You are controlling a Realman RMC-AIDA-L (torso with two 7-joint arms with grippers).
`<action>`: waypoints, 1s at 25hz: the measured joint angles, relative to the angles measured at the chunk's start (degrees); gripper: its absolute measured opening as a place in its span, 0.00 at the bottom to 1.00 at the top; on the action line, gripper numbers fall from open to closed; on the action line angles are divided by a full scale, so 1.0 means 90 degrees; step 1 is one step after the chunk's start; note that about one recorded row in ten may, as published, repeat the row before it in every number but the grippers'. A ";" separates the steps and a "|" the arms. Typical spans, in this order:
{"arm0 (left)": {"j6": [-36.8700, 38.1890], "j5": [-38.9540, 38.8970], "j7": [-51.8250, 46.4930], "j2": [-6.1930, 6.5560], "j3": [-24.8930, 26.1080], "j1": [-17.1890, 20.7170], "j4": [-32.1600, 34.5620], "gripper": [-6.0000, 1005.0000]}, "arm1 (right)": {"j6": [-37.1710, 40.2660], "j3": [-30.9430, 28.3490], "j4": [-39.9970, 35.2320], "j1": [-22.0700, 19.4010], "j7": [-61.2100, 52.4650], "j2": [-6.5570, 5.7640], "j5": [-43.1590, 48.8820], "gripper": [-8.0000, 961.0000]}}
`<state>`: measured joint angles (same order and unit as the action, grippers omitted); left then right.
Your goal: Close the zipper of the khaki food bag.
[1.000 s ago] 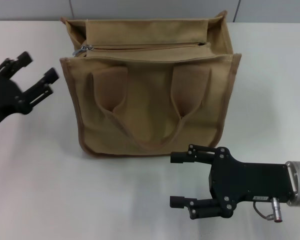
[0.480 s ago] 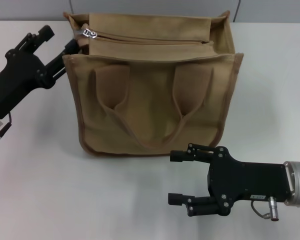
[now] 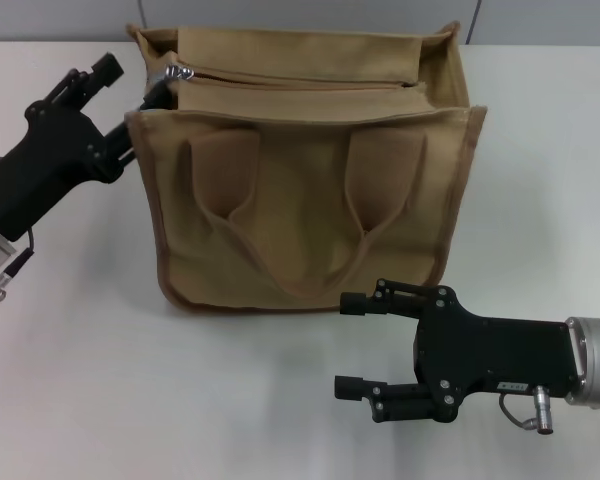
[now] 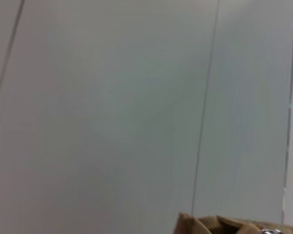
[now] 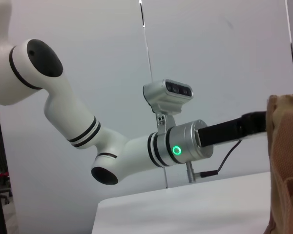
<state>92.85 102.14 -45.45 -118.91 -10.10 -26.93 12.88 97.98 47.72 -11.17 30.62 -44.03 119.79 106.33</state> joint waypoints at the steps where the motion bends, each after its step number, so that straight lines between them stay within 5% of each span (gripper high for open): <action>1: -0.0003 0.0018 0.0022 0.0011 -0.0098 0.0020 0.0050 0.78 | 0.0000 0.0000 0.0000 0.0000 0.0000 0.0000 0.0000 0.82; 13: 0.0034 0.0037 -0.0628 0.0053 -0.1545 0.0552 0.1832 0.78 | -0.0129 0.0000 0.0150 0.0049 0.0291 0.0000 -0.0141 0.81; 25: -0.0354 -0.1253 0.0078 -0.0003 -0.1611 0.0277 0.0923 0.77 | -0.0145 0.0000 0.0287 0.0130 0.0414 0.0010 -0.0192 0.81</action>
<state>89.66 90.86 -44.75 -118.94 -24.59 -24.44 21.18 96.67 47.72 -8.59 31.79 -40.30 119.88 104.60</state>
